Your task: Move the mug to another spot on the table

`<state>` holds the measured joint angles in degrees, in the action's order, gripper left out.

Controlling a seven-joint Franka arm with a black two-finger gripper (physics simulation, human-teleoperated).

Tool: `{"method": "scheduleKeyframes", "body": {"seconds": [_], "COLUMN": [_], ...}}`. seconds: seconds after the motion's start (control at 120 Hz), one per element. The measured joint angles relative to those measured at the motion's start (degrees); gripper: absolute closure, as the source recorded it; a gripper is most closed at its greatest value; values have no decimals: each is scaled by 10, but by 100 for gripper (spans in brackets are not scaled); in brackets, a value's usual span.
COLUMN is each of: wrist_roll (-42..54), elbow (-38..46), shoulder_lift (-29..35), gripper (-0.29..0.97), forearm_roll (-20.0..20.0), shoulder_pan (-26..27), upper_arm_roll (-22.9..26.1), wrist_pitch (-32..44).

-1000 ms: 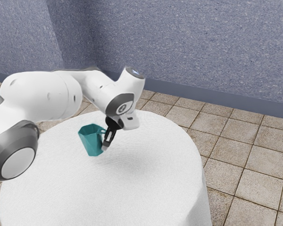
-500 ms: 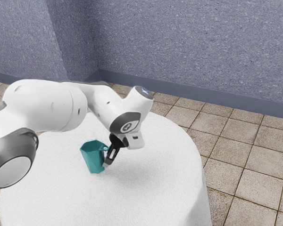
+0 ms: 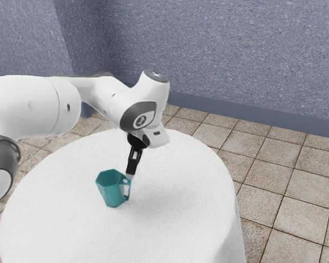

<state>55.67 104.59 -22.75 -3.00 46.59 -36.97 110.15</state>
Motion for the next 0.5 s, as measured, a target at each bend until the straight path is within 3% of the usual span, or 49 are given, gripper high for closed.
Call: {"method": "scheduleKeyframes", "body": {"seconds": [0.233,0.5], "wrist_roll": [-13,-102], "elbow": [-119,-210], "shoulder_lift": [34,62], "gripper": [2,1], "forearm_roll": [4,3], "shoulder_pan": [-4,-16], "upper_arm_roll": [-7,-7], "wrist_pitch": [-23,-33]}}
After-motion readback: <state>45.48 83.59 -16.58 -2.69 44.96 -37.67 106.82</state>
